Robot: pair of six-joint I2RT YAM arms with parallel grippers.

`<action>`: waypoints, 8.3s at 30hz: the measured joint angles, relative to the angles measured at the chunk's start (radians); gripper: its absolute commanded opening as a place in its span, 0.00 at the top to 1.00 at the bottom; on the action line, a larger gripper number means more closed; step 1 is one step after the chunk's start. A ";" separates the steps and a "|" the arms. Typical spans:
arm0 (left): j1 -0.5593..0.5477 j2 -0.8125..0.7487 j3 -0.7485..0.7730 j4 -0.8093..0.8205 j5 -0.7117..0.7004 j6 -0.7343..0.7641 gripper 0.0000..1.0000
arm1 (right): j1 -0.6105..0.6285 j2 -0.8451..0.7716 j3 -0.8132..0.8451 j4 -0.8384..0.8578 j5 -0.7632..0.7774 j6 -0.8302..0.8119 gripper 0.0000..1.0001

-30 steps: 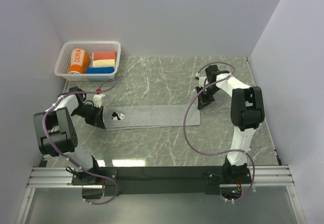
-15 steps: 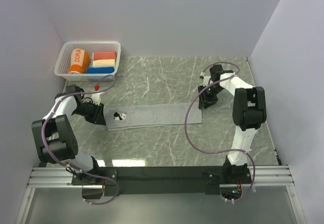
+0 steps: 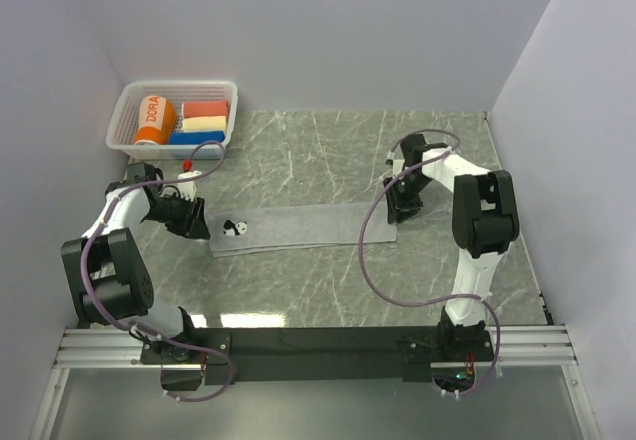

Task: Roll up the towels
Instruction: Fold the towel

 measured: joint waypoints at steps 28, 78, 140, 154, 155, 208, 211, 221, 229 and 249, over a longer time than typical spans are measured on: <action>0.000 -0.072 0.033 0.094 0.015 -0.097 0.51 | -0.097 -0.020 0.158 -0.132 0.117 -0.101 1.00; 0.000 -0.117 -0.018 0.145 0.022 -0.173 0.01 | 0.372 0.241 0.446 -0.133 -0.302 0.049 1.00; -0.451 0.257 0.208 0.322 -0.110 -0.458 0.40 | 0.144 0.048 0.127 -0.041 -0.286 -0.144 0.52; -0.456 0.518 0.394 0.357 -0.030 -0.515 0.51 | 0.179 0.057 -0.066 0.015 -0.430 -0.098 0.58; -0.459 0.551 0.439 0.358 -0.013 -0.513 0.53 | 0.191 0.055 -0.083 0.020 -0.453 -0.087 0.57; -1.331 -0.141 -0.303 0.727 -0.578 0.024 0.42 | 0.335 0.220 0.092 0.204 -0.655 0.140 0.57; -1.338 -0.102 -0.303 0.751 -0.586 0.021 0.49 | 0.335 0.220 0.089 0.207 -0.660 0.142 0.57; -1.338 0.007 -0.300 0.823 -0.618 0.001 0.81 | 0.335 0.218 0.072 0.215 -0.675 0.137 0.58; -1.337 -0.010 -0.268 0.730 -0.540 -0.037 0.99 | 0.336 0.183 0.040 0.193 -0.666 0.109 0.58; -1.251 -0.068 -0.183 0.523 -0.291 -0.213 0.99 | 0.436 0.083 -0.156 0.122 -0.663 -0.016 0.64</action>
